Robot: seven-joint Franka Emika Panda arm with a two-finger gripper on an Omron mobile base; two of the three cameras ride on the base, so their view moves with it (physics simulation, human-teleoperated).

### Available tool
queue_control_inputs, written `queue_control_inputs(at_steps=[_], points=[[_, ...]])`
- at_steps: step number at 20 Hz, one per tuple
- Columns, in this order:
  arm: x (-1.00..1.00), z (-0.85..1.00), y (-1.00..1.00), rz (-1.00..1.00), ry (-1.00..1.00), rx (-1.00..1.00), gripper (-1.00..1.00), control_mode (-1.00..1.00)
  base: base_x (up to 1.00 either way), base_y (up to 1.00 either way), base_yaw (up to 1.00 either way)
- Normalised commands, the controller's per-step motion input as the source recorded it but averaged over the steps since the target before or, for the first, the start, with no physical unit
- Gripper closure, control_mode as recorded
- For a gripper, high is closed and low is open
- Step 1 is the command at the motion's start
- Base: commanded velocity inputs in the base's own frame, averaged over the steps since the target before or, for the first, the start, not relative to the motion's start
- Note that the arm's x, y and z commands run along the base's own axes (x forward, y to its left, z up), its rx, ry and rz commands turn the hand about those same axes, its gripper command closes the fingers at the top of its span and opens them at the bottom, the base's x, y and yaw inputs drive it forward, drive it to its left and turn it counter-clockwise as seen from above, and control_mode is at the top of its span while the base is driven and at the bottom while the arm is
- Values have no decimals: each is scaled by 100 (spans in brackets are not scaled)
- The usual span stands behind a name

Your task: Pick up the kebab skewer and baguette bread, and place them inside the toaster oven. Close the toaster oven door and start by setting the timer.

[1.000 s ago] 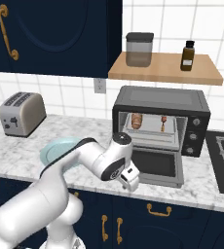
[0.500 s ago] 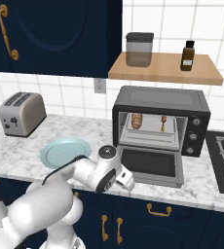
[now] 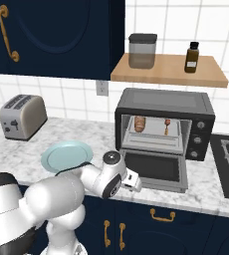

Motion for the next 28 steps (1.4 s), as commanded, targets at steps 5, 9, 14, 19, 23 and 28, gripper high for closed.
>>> queue_control_inputs(at_steps=[5, 9, 14, 19, 23, 28], points=[[-6, -9, -1, 8, -4, -4, -100, -100, 0, 0, 0], [0, -4, 0, 0, 0, 0, -100, -100, 0, 0, 0], [12, -6, 0, 0, -2, 0, -100, -100, 0, 0, 0], [10, -1, 0, 0, -16, 0, -100, -100, 0, 0, 0], [0, 0, 0, 0, -28, 0, -100, -100, 0, 0, 0], [18, 10, 0, 0, -24, 0, -100, -100, 0, 0, 0]])
